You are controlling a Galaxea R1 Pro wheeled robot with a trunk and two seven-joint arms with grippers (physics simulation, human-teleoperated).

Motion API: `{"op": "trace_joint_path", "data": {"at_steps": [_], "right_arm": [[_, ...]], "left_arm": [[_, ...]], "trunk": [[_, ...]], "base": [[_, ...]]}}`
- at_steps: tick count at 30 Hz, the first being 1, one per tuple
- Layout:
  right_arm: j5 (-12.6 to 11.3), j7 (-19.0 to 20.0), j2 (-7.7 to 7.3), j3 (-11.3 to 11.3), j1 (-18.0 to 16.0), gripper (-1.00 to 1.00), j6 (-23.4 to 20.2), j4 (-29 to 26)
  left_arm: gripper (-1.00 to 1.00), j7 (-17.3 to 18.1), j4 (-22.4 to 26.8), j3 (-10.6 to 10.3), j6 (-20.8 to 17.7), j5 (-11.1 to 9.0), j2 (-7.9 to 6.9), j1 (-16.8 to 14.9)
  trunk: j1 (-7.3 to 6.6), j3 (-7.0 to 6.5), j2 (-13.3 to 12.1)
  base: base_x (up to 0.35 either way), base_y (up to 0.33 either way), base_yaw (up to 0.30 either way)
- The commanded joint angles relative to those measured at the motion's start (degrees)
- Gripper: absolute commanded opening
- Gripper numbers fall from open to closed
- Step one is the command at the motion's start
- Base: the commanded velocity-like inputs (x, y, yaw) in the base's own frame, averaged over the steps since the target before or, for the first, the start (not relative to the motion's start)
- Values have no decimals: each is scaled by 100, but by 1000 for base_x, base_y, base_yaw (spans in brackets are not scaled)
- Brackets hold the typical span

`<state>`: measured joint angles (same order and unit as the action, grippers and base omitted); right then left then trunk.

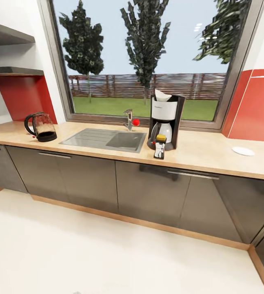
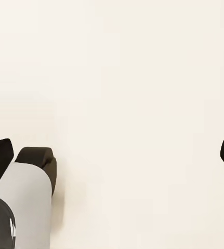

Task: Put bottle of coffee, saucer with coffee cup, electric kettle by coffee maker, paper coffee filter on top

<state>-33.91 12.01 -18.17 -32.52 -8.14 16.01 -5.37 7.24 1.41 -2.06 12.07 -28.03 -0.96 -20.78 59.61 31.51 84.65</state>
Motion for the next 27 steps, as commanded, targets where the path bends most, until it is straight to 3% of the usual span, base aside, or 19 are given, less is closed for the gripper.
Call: {"op": "trace_joint_path", "data": {"at_steps": [1,11,27], "right_arm": [[-62,29,-2,-35,-4,100,16,3],[-62,35,-2,-35,3,100,16,5],[-63,38,-3,-35,5,100,16,3]], "left_arm": [[100,32,-9,-23,16,-54,-1,-5],[100,32,-9,-21,15,-55,-1,-5],[100,32,-9,-19,17,-54,-1,-5]], "trunk": [[0,6,3],[0,6,3],[0,6,3]], "base": [[0,0,5],[0,0,-23],[0,0,-134]]}}
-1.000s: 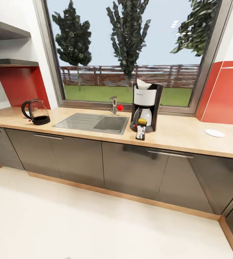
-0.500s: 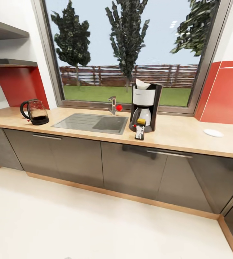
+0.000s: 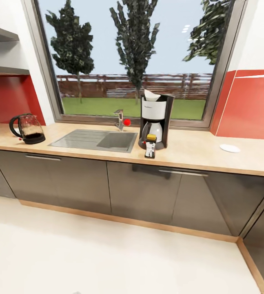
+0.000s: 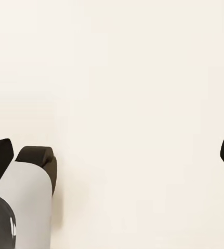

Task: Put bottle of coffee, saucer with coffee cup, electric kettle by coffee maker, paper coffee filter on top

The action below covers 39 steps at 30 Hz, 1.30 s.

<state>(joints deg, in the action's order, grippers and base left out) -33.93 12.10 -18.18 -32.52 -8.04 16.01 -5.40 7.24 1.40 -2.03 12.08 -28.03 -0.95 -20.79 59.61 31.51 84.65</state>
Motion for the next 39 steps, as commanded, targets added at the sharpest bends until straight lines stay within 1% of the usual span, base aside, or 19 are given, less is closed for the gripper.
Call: {"op": "trace_joint_path", "data": {"at_steps": [1,20,25,34,39], "right_arm": [[-61,30,-2,-35,-4,100,16,7],[-56,27,-1,-35,-4,100,16,4],[-60,29,-2,-35,-4,100,16,7],[-61,30,-1,-35,-4,100,16,8],[-61,30,-1,-35,-4,100,16,8]], "left_arm": [[100,32,-8,-24,16,-53,-1,-4],[100,32,-8,-21,14,-54,-1,-4],[100,32,-8,-20,15,-53,-1,-4],[100,32,-8,-20,15,-53,-1,-4],[100,32,-8,-23,15,-53,-1,-4]], "trunk": [[0,5,3],[0,5,3],[0,5,3],[0,5,3],[0,5,3]], "base": [[0,0,-53],[0,0,-12],[0,0,-171],[0,0,-245],[0,0,-126]]}}
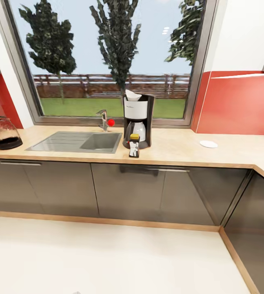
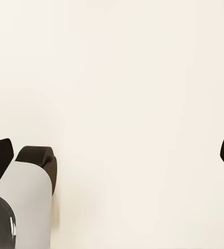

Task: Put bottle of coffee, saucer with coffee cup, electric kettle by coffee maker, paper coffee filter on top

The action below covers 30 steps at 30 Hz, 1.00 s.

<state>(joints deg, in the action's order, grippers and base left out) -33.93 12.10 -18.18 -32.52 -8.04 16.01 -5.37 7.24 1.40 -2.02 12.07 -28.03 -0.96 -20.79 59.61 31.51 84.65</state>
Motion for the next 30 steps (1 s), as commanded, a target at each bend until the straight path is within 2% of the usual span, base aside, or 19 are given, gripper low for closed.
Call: {"op": "trace_joint_path", "data": {"at_steps": [1,30], "right_arm": [[-59,30,-2,-35,-4,100,16,5],[-59,23,-2,-39,-4,100,16,2]], "left_arm": [[100,32,-8,-24,16,-54,-1,-4],[100,32,-8,-21,16,-54,-1,-4]], "trunk": [[0,6,3],[0,6,3]], "base": [[0,0,-41],[0,0,-5]]}}
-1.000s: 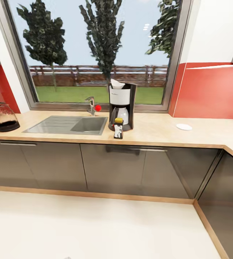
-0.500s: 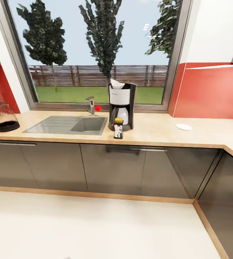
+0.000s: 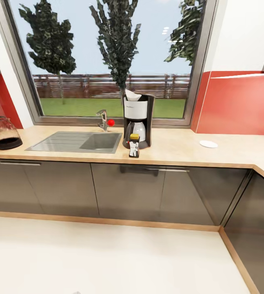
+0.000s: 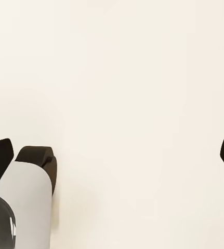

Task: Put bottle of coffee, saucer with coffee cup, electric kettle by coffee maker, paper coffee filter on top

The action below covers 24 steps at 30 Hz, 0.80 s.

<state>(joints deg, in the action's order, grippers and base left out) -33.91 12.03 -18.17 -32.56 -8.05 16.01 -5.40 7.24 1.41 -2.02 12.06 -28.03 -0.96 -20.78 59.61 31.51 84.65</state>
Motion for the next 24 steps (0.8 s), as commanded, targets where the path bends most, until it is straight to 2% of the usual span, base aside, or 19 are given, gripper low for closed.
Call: {"op": "trace_joint_path", "data": {"at_steps": [1,7,19,24], "right_arm": [[-62,30,-2,-35,-4,100,16,7],[-61,33,-2,-32,-4,100,16,9],[-63,36,-3,-31,-4,100,16,10],[-59,36,-2,-31,-4,100,16,10]], "left_arm": [[100,32,-9,-21,16,-55,-1,-5],[100,32,-9,-20,18,-54,-1,-5],[100,32,-9,-21,17,-54,-1,-5],[100,32,-9,-20,16,-54,-1,-5]], "trunk": [[0,5,3],[0,5,3],[0,5,3],[0,5,3]], "base": [[0,0,0],[0,0,-36],[0,0,-146],[0,0,-61]]}}
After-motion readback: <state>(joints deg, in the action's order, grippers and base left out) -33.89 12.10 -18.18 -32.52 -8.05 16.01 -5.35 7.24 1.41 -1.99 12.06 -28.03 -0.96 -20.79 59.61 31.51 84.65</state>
